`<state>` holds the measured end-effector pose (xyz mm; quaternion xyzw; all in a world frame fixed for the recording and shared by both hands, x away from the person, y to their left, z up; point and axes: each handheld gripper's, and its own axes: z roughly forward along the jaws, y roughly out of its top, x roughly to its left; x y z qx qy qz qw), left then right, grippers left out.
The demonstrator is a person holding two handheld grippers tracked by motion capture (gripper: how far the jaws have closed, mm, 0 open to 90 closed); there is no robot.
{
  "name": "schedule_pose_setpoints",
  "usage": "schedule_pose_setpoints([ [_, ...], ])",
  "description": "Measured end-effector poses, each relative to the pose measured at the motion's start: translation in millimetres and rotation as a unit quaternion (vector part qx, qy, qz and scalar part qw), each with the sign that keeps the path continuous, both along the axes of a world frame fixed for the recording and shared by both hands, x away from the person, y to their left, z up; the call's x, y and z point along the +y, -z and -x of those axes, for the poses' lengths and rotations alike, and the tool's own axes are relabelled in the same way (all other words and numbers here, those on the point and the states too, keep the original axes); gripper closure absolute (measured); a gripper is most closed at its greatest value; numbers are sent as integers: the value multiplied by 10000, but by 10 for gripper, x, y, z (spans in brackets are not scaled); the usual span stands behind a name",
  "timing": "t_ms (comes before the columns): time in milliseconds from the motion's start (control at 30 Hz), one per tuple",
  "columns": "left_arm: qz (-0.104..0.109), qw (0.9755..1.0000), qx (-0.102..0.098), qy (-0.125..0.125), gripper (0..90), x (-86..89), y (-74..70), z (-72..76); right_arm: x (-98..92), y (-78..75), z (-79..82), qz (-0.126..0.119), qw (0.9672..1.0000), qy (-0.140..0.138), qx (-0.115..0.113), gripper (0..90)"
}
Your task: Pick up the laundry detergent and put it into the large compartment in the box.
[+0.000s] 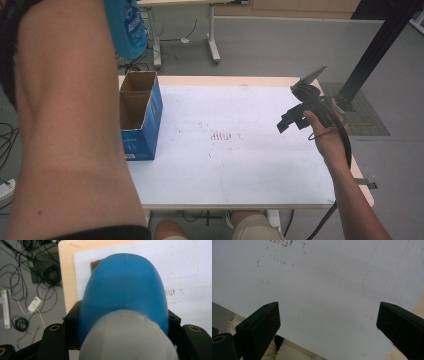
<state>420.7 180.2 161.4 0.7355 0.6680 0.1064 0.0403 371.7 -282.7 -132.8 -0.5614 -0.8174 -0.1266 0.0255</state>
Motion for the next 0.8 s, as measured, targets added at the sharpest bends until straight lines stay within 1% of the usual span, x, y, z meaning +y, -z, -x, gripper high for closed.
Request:
schedule_pose_setpoints([
  [67,-16,9999,1,-148,379,71,3,53,4,-11,0,2,10000,-9,-2,49],
  [133,-47,9996,50,-270,379,125,28,79,-1,-23,10,-9,10000,-23,-33,50],
  [200,-69,9992,115,-374,379,174,81,92,-9,-29,17,-38,10000,-34,-48,49],
  [233,-69,9992,115,-374,379,174,81,92,-9,-29,17,-38,10000,-34,-48,49],
  [267,-93,9989,186,-423,379,199,132,87,-10,-28,25,-50,10000,-38,-49,50],
  [300,-90,9987,212,-446,379,218,167,86,-8,-26,25,-55,10000,-39,-37,50],
  [500,123,9980,317,-532,379,396,409,79,2,-4,31,-51,10000,-82,-19,50],
  [533,123,9980,317,-532,380,396,409,79,5,-4,28,-47,10000,-78,-8,50],
  [600,176,9976,341,-572,379,457,502,69,10,-4,27,-29,10000,-81,-10,50],
  [633,198,9974,361,-596,380,498,583,57,9,-2,26,-29,10000,-90,-16,50],
  [667,198,9974,361,-596,380,498,583,57,10,0,24,-25,10000,-81,-15,50],
  [733,209,9970,444,-592,379,524,669,25,12,0,20,-16,10000,-76,-7,50],
  [767,220,9968,493,-590,380,539,741,0,14,4,16,-15,10000,-75,-8,50],
  [800,228,9969,488,-577,380,547,786,-6,18,6,12,-10,10000,-71,3,50],
])
